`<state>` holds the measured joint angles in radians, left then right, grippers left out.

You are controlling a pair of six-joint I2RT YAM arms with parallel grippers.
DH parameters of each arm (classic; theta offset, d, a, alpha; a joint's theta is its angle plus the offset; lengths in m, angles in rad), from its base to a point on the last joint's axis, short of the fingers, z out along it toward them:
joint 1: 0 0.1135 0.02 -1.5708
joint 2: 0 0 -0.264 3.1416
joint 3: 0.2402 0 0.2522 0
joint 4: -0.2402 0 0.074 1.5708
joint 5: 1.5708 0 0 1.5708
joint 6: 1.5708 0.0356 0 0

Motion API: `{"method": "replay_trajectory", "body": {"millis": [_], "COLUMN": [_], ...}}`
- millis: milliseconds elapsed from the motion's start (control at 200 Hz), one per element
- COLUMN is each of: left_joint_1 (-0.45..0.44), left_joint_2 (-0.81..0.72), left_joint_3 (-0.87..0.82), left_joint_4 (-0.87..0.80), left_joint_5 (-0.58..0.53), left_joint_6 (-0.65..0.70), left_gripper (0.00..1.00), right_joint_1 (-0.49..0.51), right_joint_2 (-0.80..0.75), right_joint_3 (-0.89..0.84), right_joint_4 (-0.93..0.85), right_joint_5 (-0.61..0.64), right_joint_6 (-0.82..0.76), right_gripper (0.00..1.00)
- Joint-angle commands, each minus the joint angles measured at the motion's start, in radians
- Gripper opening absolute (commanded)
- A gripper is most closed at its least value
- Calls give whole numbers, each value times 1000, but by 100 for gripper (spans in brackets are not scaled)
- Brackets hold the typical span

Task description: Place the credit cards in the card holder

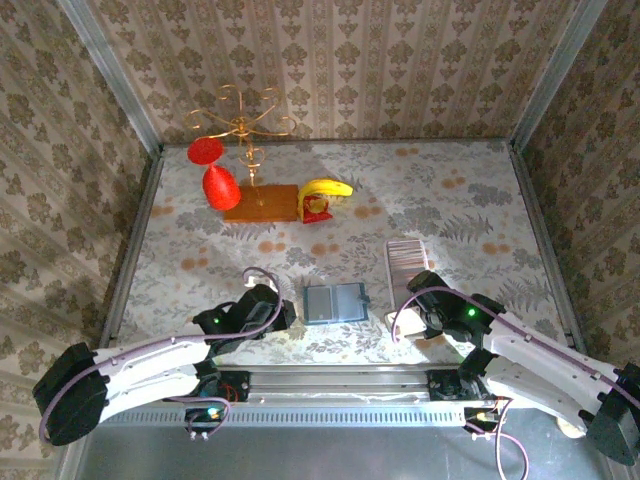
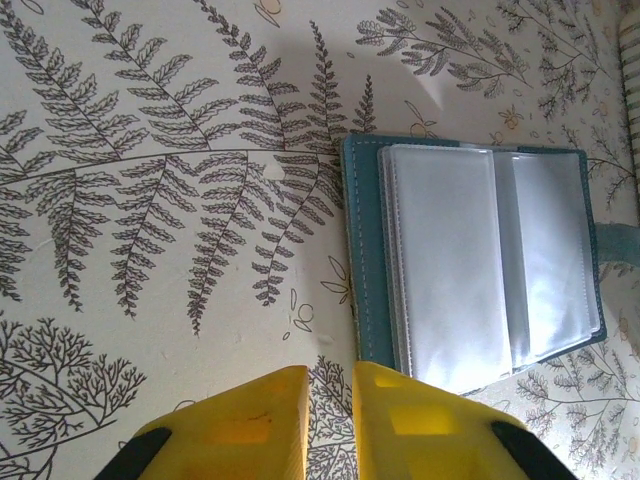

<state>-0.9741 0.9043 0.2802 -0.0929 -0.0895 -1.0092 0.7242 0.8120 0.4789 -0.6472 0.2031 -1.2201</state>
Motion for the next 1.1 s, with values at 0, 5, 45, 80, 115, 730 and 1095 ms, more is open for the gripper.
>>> {"method": "replay_trajectory", "body": {"millis": [0, 5, 45, 80, 115, 730, 1095], "left_joint_1": [-3, -3, -5, -5, -6, -11, -14], "left_joint_2": [5, 5, 8, 10, 12, 19, 25], "left_joint_3": [8, 8, 9, 10, 10, 24, 24], "left_joint_4": [24, 25, 25, 25, 25, 22, 24], "left_joint_5": [7, 8, 7, 8, 8, 9, 11], "left_joint_6": [6, 5, 6, 5, 6, 9, 9], "left_gripper": [18, 18, 18, 18, 18, 14, 13], "right_joint_1": [-2, -2, -2, -2, -2, -2, -2], "right_joint_2": [-17, -17, -19, -20, -20, -47, -73], "right_joint_3": [25, 25, 27, 29, 30, 50, 61], "right_joint_4": [19, 18, 17, 17, 15, 0, -24], "right_joint_5": [39, 39, 39, 38, 39, 44, 41], "right_joint_6": [-3, -3, -2, -1, 1, 13, 32], "right_gripper": [20, 20, 20, 20, 20, 17, 16]}}
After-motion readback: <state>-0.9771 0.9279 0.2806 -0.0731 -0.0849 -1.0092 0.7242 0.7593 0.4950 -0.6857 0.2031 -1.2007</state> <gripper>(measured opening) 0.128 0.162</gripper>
